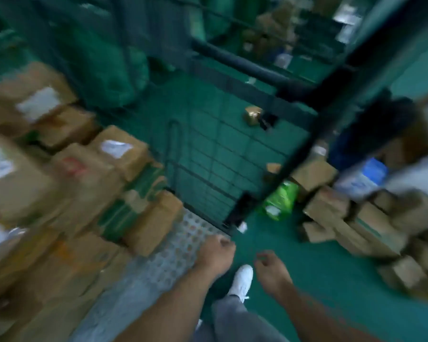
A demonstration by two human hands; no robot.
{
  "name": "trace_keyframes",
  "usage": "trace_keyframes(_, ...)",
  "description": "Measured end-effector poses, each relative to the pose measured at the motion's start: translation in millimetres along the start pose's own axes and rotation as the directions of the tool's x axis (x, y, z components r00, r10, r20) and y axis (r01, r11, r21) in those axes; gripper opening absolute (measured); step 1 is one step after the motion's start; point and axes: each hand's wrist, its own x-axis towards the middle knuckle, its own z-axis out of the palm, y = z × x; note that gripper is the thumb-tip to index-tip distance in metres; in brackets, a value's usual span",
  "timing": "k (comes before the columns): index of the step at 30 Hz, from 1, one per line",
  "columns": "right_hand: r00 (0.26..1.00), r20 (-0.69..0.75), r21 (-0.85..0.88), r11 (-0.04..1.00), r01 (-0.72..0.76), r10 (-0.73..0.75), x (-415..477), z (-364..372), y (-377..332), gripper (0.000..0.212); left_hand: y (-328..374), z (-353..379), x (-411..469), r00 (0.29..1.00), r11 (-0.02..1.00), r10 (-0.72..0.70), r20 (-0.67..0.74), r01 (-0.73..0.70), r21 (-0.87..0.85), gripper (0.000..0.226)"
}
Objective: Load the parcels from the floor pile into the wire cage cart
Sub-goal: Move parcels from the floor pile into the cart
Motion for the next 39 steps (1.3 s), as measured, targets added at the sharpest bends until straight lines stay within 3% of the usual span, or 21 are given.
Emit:
trace_keyframes(3, 0.996, -0.081, 0.11, 0.994, -0.016, 0.025, -11.1, -47.8, 40.4, 0.015, 31.1, 72.2, -28.0, 0.985, 0.981, 0.134, 0.109, -0.148, 0.127, 0.017)
trace_keyframes(7, 0.964, -0.193, 0.402, 0.911, -0.09, 0.181, -35.5, -105.4, 118.1, 0.017, 66.0, 155.1, -60.3, 0.94, 0.875, 0.22, 0.26, -0.308, 0.373, 0.011)
trace_keyframes(11, 0.916, -0.26, 0.56, 0.82, -0.116, 0.307, -61.1, -154.7, 209.6, 0.02, 101.2, 242.6, -85.5, 0.909, 0.739, 0.223, 0.352, -0.393, 0.547, 0.019)
trace_keyframes(14, 0.883, -0.255, 0.638, 0.755, -0.152, 0.394, -70.7, -194.2, 283.8, 0.017, 118.8, 319.4, -92.0, 0.895, 0.698, 0.169, 0.413, -0.404, 0.591, 0.017)
trace_keyframes(21, 0.804, -0.267, 0.652, 0.714, -0.256, 0.531, -76.5, -319.6, 473.7, 0.018, 169.7, 513.9, -116.0, 0.827, 0.501, 0.106, 0.552, -0.524, 0.689, 0.021)
trace_keyframes(24, 0.779, -0.261, 0.643, 0.704, -0.3, 0.57, -81.3, -357.5, 517.5, 0.019, 190.8, 551.3, -125.8, 0.807, 0.474, 0.095, 0.583, -0.552, 0.686, 0.022)
trace_keyframes(33, 0.802, -0.246, 0.696, 0.675, -0.244, 0.544, -36.1, -430.2, 572.9, 0.024, 248.8, 633.5, -86.2, 0.863, 0.452, 0.041, 0.504, -0.465, 0.761, 0.021)
trace_keyframes(39, 0.815, -0.15, 0.667, 0.666, -0.335, 0.56, 2.2, -484.2, 634.9, 0.027, 307.6, 738.5, -42.6, 0.854, 0.41, -0.001, 0.52, -0.474, 0.779, 0.024)
